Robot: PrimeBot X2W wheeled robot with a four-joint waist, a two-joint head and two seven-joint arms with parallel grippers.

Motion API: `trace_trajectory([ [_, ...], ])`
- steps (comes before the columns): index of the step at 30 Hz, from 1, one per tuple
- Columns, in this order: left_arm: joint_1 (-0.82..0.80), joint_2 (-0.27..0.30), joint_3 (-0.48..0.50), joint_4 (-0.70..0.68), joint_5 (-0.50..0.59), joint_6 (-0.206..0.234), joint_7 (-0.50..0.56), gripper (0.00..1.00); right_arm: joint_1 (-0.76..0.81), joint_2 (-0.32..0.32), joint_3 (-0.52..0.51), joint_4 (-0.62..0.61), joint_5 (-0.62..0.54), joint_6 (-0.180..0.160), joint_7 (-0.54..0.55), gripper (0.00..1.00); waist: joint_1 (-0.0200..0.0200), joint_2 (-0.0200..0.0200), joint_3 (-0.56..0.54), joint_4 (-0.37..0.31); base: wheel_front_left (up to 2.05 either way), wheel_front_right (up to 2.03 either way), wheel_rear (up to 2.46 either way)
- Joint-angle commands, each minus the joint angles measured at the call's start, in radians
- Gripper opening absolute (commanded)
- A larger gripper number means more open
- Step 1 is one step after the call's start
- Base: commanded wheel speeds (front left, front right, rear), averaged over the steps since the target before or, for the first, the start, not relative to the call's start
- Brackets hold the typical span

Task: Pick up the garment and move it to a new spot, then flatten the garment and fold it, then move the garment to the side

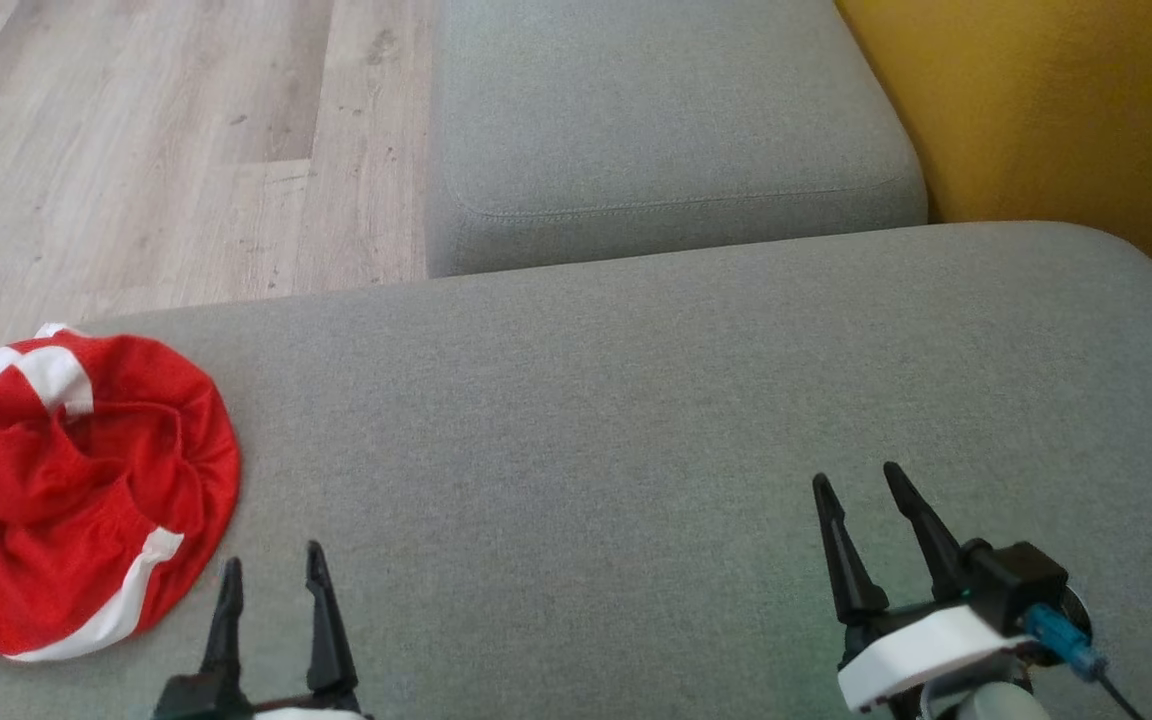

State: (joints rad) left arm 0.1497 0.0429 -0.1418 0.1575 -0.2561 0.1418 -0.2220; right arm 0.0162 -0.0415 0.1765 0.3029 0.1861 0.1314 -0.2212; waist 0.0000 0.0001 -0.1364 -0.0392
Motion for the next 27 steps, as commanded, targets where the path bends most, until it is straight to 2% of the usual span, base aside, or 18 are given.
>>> trace_trajectory([
  [1,-0.03,0.007,0.016,-0.029,0.026,0.0,-0.016,1.0,-0.022,-0.008,0.017,-0.027,-0.032,-0.001,-0.017,1.0,0.0,-0.0001,-0.001,-0.001,0.0,0.0,0.0],
  [8,-0.023,0.007,0.0,-0.021,0.118,0.003,-0.039,1.0,-0.02,-0.009,-0.005,-0.007,-0.131,-0.001,-0.04,1.0,0.0,-0.0001,-0.004,-0.009,0.0,0.0,0.0],
  [27,-0.024,0.007,-0.002,-0.004,0.125,0.009,-0.04,1.0,-0.01,-0.009,-0.033,-0.001,-0.128,-0.001,-0.041,1.0,0.0,-0.0001,0.0,-0.023,0.0,0.0,0.0],
])
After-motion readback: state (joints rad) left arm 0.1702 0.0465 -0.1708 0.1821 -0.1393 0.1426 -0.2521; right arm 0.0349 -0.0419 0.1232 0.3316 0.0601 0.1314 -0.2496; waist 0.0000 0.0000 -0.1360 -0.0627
